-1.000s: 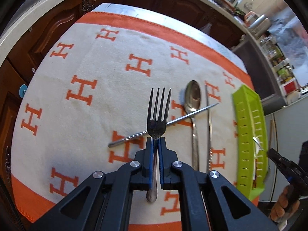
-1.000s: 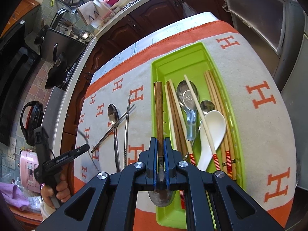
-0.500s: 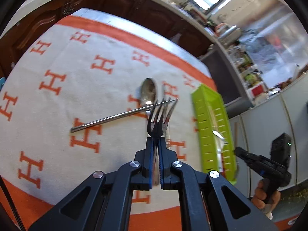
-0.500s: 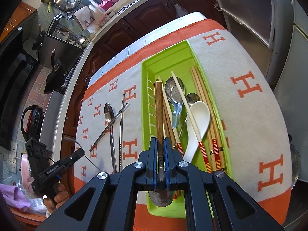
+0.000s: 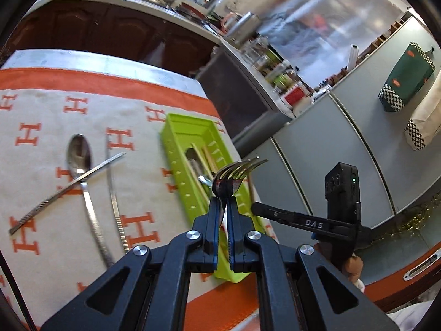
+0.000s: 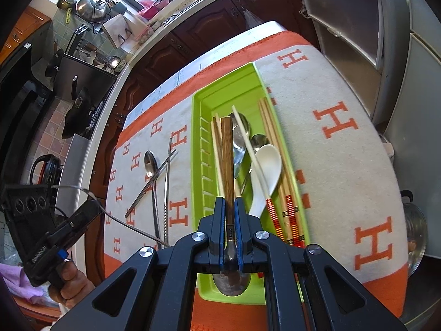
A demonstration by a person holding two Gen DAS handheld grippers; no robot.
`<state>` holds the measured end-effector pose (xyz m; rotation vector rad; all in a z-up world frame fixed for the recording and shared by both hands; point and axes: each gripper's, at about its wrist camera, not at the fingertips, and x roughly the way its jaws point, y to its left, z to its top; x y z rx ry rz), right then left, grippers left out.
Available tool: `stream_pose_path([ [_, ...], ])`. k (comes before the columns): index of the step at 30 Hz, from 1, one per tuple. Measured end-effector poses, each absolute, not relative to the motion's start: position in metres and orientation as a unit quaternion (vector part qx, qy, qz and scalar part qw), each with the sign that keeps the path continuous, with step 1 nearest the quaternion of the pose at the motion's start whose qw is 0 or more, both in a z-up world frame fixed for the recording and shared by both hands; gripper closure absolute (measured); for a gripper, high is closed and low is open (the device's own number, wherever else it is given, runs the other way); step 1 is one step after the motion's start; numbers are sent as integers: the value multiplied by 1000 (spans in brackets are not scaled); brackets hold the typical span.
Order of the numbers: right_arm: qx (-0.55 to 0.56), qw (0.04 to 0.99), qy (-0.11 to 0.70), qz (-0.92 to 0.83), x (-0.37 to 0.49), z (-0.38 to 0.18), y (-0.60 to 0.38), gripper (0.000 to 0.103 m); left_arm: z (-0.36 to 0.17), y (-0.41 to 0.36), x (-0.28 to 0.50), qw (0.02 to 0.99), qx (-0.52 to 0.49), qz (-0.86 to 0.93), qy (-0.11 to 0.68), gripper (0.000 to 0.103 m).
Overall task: Organize utensils
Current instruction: 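Carry both forks into the green tray and open both tools, then grasp a metal chopstick with the left tool while the right tool grasps another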
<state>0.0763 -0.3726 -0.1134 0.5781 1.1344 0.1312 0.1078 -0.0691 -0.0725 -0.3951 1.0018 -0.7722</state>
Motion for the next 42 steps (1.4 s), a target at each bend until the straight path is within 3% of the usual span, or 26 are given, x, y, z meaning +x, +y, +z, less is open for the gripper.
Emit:
stream_pose_path([
  [14, 200, 809, 553, 10, 108, -131, -376, 95, -143, -155, 158, 753, -125, -293, 576, 100],
  [24, 234, 814, 531, 16, 122, -131, -385, 91, -138, -159, 153, 760, -100, -285, 575, 95],
  [42, 215, 806, 537, 122, 114, -96, -298, 91, -129, 14, 146, 791, -165, -148, 571, 91],
])
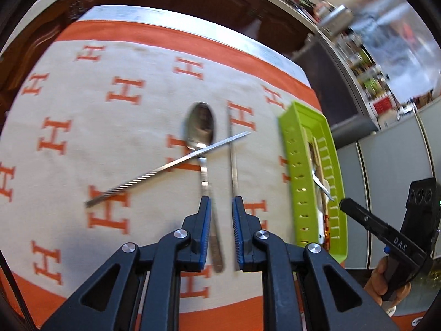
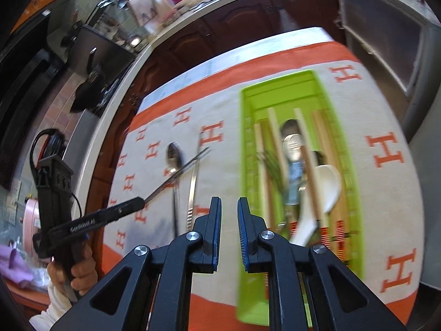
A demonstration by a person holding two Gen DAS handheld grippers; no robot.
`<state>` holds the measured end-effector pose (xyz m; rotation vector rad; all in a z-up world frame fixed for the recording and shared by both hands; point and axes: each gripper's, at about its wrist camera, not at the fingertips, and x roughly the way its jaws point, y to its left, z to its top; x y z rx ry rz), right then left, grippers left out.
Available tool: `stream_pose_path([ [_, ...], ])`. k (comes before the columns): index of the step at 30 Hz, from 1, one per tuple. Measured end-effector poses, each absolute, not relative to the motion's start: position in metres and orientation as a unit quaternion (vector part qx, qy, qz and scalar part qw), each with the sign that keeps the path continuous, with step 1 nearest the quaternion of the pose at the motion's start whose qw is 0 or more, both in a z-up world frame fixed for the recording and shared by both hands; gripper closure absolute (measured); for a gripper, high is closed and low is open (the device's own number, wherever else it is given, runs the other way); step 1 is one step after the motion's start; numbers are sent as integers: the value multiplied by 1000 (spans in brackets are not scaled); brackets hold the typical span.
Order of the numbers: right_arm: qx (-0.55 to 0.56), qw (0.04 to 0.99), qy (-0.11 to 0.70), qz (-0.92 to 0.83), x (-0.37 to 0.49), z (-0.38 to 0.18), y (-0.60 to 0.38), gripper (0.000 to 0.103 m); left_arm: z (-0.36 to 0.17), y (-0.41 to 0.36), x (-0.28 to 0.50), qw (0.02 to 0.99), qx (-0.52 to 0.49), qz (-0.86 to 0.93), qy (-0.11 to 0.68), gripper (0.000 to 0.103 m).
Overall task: Organize utensils
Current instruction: 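Grasp a metal chopstick with the left tool while the right tool grasps another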
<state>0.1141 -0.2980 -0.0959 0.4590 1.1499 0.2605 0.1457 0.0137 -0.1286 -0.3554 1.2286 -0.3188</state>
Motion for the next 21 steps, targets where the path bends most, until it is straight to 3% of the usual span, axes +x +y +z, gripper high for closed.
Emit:
stream_pose_path([
  [5, 200, 793, 557, 147, 124, -98, -261, 91, -130, 30, 149, 802, -143, -143, 562, 90],
  [10, 184, 780, 577, 159, 139, -110, -230, 91, -143, 28, 160, 808, -67, -149, 565, 80],
  [18, 172, 762, 605, 154, 163, -138, -202, 91, -173, 12, 178, 800, 39, -164, 576, 77],
  [21, 165, 758, 612, 152, 169, -146, -196, 91, -175, 4, 183, 797, 64, -179, 574, 70],
])
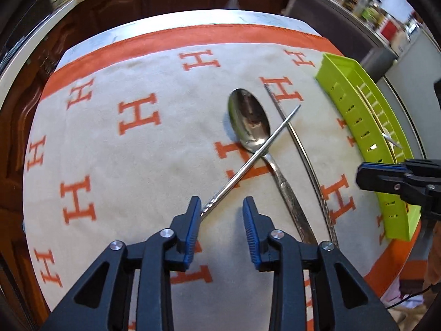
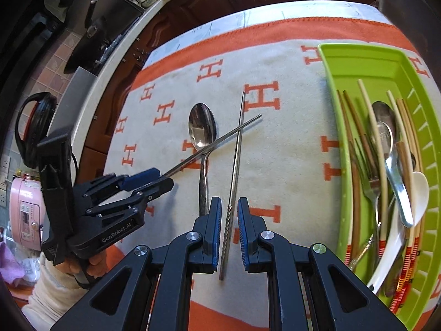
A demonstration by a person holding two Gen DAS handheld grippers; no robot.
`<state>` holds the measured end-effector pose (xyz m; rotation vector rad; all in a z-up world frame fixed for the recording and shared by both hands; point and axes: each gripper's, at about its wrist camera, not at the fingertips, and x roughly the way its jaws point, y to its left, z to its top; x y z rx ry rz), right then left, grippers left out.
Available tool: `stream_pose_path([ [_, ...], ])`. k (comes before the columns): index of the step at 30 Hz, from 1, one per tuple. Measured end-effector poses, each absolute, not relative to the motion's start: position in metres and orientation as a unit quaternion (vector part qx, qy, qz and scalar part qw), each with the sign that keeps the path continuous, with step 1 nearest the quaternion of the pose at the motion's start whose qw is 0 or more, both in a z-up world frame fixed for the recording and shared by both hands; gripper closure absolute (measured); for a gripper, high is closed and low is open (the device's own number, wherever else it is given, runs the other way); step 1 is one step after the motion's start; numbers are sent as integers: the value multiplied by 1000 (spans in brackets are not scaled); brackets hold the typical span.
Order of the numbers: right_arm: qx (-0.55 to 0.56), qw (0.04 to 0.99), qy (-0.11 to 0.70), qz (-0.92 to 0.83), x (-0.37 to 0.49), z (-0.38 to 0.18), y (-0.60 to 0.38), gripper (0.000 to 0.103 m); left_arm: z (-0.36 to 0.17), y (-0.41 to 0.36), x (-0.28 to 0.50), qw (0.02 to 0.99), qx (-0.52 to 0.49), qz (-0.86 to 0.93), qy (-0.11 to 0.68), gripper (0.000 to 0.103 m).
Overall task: Organize utensils
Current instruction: 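Grasp a metal chopstick with the left tool while the right tool grasps another, then carry both metal chopsticks into the green tray and open both tools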
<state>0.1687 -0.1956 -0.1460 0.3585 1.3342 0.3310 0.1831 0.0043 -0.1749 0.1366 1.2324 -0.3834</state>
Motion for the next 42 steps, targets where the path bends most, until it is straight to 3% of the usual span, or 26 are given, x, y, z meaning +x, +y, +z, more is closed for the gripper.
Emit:
stream_pose_path([
  [8, 145, 750, 630, 140, 184, -166, -176, 91, -184, -15, 195, 787, 135, -184, 573, 66],
  [9, 141, 749, 633, 137, 187, -170, -173, 91, -184, -16, 197, 786, 138, -184, 574, 67],
  [11, 133, 748, 636, 131, 191, -175, -168, 91, -184, -17, 201, 783, 137, -186, 577, 89],
  [23, 58, 773, 626, 90, 205, -187, -138, 90, -178, 2, 200, 779, 36, -195, 594, 100],
  [27, 15, 785, 614, 81, 200, -185, -127, 90, -175, 13, 189, 780, -7, -202, 592, 100],
  [29, 4, 790, 609, 72, 198, -184, -125, 95, -175, 16, 181, 780, -21, -202, 592, 100],
  [42, 101, 795, 590, 103, 167, -162, -165, 98, -155, 17, 135, 781, -110, -216, 575, 100],
])
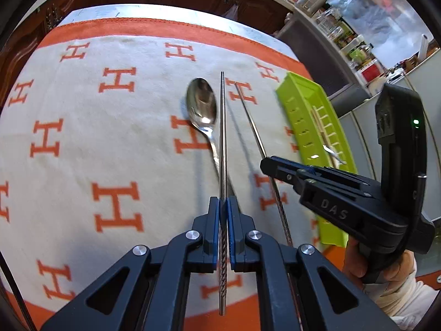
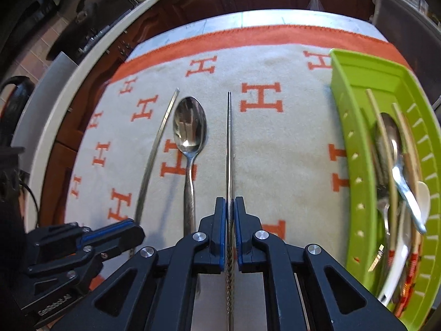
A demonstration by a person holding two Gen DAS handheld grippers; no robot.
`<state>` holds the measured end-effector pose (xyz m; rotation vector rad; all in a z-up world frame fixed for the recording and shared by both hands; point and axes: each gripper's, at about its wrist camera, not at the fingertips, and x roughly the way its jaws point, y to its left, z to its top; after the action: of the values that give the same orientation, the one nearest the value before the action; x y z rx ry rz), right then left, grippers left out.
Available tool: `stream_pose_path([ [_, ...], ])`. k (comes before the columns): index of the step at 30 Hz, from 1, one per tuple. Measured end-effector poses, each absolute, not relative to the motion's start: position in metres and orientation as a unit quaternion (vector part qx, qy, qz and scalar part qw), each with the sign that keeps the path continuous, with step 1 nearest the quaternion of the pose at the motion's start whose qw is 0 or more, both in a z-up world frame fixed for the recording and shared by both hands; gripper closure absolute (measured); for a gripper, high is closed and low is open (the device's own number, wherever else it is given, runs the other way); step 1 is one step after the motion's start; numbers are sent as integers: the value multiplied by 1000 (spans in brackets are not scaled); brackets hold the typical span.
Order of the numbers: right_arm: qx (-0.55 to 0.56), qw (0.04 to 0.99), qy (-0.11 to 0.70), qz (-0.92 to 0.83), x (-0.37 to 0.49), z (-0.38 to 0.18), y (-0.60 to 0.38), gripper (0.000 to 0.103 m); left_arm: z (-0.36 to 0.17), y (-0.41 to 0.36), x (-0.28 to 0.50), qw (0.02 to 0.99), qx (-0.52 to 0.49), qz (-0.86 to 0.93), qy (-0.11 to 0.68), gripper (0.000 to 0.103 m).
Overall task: Organize utensils
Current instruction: 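Carry both metal chopsticks into the green tray and open both tools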
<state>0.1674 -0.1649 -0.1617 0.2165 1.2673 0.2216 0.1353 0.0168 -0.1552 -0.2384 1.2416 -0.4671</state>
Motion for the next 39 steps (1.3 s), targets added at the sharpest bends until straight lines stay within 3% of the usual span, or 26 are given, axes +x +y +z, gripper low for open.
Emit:
stream_pose_path([
  [16, 156, 840, 515, 72, 103, -80, -276, 98, -112, -36, 113, 782, -117, -250, 558, 100],
  [35, 137, 831, 539, 14, 110, -121, -372, 97, -136, -168, 153, 753, -130, -267, 587, 100],
  [38, 180, 826, 534, 9, 111, -126, -384, 94, -144, -172, 150, 754, -124, -252, 595, 97],
  [39, 205, 825, 527, 11, 109, -125, -391, 88, -144, -172, 148, 756, -118, -248, 594, 94],
])
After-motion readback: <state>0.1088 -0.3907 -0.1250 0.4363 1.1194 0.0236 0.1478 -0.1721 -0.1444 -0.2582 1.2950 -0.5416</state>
